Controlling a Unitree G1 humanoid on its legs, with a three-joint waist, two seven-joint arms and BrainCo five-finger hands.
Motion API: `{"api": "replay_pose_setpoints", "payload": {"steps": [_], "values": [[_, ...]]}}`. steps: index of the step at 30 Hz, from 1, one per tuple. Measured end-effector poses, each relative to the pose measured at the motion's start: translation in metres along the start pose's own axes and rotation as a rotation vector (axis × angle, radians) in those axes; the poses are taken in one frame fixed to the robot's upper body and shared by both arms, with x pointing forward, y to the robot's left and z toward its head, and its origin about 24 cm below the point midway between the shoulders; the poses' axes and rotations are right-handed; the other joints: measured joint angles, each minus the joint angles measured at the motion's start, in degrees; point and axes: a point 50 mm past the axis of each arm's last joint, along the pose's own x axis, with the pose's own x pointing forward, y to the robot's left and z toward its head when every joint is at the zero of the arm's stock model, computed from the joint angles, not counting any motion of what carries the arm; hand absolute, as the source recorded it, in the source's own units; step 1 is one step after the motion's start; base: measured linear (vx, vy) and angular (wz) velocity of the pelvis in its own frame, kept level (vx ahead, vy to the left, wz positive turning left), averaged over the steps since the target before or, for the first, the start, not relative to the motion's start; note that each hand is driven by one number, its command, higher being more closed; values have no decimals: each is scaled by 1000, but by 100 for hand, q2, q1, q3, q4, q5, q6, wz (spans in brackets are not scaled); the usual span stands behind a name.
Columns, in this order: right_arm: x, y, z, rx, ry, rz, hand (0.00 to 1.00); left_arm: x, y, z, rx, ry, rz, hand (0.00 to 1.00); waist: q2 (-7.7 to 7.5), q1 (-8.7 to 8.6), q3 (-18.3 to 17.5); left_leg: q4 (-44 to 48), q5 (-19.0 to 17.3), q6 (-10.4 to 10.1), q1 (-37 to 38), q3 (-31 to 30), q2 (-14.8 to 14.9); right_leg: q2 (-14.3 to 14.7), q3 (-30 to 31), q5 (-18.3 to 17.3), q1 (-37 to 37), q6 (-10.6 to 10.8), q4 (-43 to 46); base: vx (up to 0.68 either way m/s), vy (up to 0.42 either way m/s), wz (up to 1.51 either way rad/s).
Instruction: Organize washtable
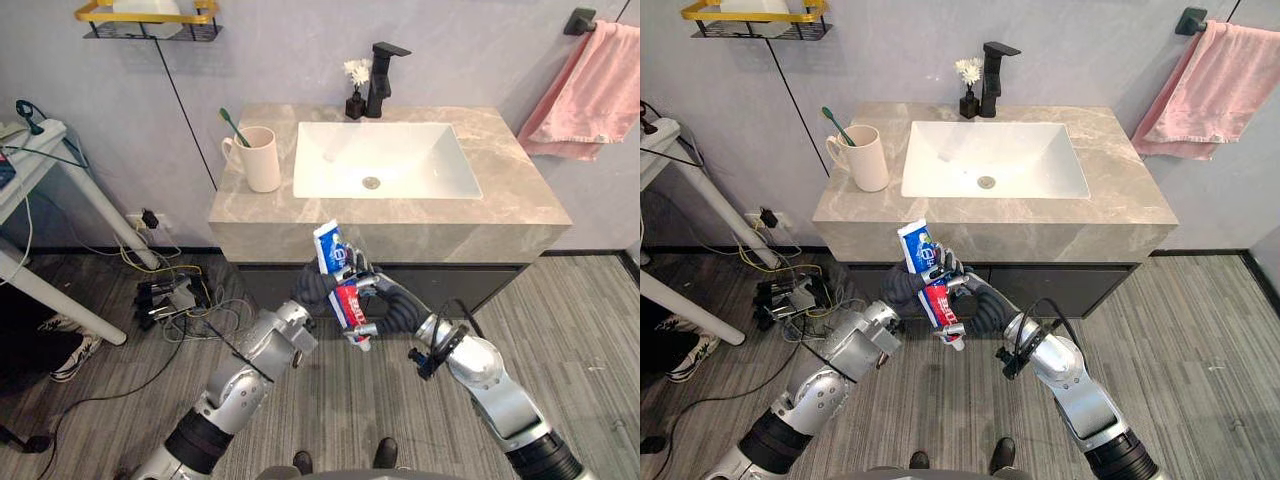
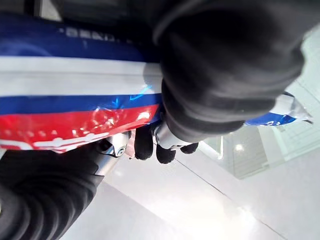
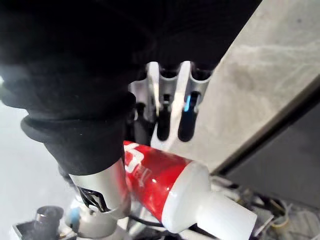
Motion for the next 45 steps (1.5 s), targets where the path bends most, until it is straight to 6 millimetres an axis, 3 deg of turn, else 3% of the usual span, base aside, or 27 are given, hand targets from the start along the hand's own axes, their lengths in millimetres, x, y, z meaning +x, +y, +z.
{"api": "replay_pose_setpoints", "payload": {"steps": [3, 5, 9, 12, 15, 22, 26, 29, 33, 38, 43, 45], "values": [[-8, 2, -6, 67, 15, -24, 0, 7, 12, 20, 106, -30, 25, 100, 15, -3, -9, 0, -3, 0, 13, 66, 4, 33, 29, 25, -18, -3, 0, -32, 10, -12], [-14, 21, -13, 156, 35, 27, 0, 20, 31, 48, 197, -81, 81, 100, 15, -2, -9, 1, -2, -1, 11, 128, 16, 47, 84, 48, -51, -28, 0, -35, 14, -17], [-16, 26, -17, 223, 37, -7, 0, 35, 36, 67, 300, -81, 72, 100, 12, -48, -17, 5, -12, 6, 20, 204, 20, 60, 175, 64, -87, -35, 0, -13, 13, -12], [-29, 51, -31, 270, 135, 108, 0, 47, 50, 106, 375, -175, 160, 100, 12, -41, -17, -2, -14, 2, 19, 239, 39, 84, 215, 66, -115, -39, 1, 4, 4, -6], [-35, 59, -35, 282, 174, 127, 0, 50, 52, 132, 464, -237, 182, 100, 10, -45, -18, -5, -28, -13, 15, 289, 44, 96, 292, 73, -152, -48, 1, 18, 10, -11], [-30, 52, -33, 291, 149, 43, 0, 65, 63, 154, 572, -246, 281, 100, -10, -176, -15, -10, -30, -6, 1, 331, 23, 80, 340, 103, -189, -35, 1, -3, 18, -3], [-35, 58, -36, 331, 164, 17, 0, 77, 49, 182, 658, -315, 278, 100, -119, -225, 9, 7, -32, -2, -112, 389, 29, 87, 403, 131, -323, -44, 1, -10, 14, -9], [-39, 64, -37, 369, 174, -6, 0, 87, 29, 223, 787, -430, 284, 100, -286, -341, 48, 62, -35, -4, -282, 441, 51, 68, 484, 170, -499, -77, 0, -4, 13, -8], [-41, 68, -38, 424, 174, -60, 0, 95, 6, 263, 870, -559, 304, 100, -537, -367, 178, 215, -76, -35, -486, 478, 102, 95, 557, 213, -659, -120, 0, -3, 1, -7], [-43, 68, -38, 470, 165, -81, 0, 91, -1, 294, 918, -632, 360, 100, -677, -376, 328, 412, -177, -18, -607, 497, 126, 98, 600, 238, -704, -110, -3, 0, 0, 0], [-43, 72, -40, 508, 165, -97, 0, 85, -24, 339, 992, -739, 402, 100, -796, -405, 483, 663, -273, 16, -831, 511, 158, 96, 612, 290, -810, -101, -3, -3, 6, -1], [-43, 73, -42, 516, 172, -98, 0, 83, -29, 348, 998, -761, 415, 100, -837, -418, 509, 691, -287, 18, -848, 511, 165, 99, 613, 293, -814, -102, -3, 0, 0, 0]]}}
